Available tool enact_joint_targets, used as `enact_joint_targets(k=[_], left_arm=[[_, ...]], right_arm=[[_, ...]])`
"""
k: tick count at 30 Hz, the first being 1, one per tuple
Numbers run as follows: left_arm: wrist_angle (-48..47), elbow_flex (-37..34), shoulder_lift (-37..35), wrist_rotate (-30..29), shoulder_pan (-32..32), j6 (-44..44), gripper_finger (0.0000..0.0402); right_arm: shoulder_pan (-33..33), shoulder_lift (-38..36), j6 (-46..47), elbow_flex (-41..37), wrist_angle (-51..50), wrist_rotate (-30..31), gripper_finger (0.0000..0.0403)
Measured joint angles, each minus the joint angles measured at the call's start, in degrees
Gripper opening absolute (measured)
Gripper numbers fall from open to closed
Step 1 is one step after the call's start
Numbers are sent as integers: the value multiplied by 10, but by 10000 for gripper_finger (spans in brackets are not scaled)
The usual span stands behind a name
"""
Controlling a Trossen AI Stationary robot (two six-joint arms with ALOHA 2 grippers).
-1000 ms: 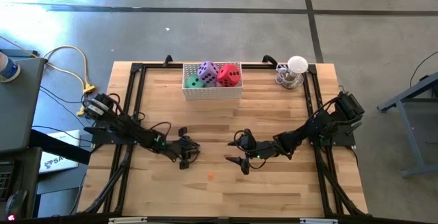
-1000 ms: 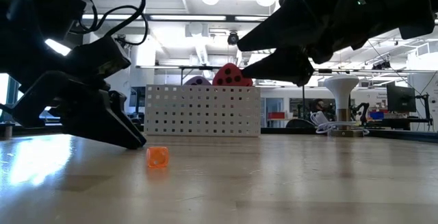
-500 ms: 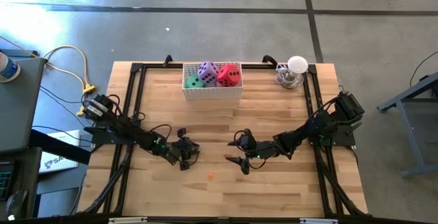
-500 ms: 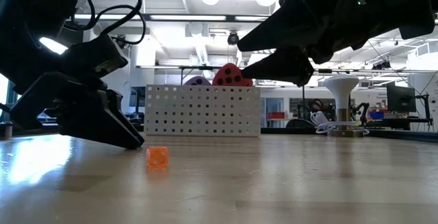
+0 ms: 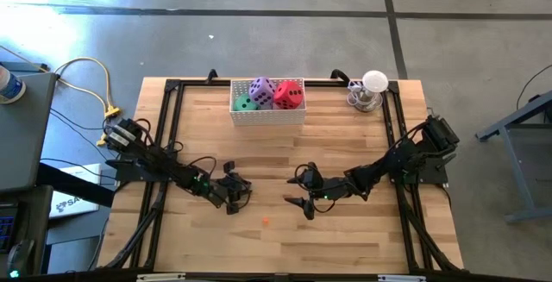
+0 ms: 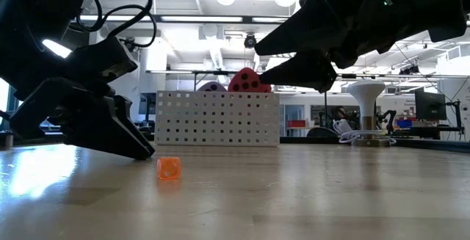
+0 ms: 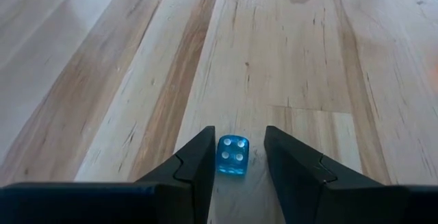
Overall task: Pick & Place Dice
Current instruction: Put the small blue dice into the white basket
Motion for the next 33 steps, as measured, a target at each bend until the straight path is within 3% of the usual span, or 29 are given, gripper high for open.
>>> enact_joint_targets(k=[14, 19, 29, 33], left_arm=[[38, -3, 3, -27, -1, 34, 123], [112, -5, 4, -31, -1, 34, 123], [87, -4, -4, -31, -11, 1, 123], [26, -4, -33, -33, -21, -26, 123]], right_arm=[[0, 0, 0, 0, 0, 0, 300], [0, 0, 0, 0, 0, 0, 300], [0, 0, 0, 0, 0, 0, 300], [0, 0, 0, 0, 0, 0, 300]])
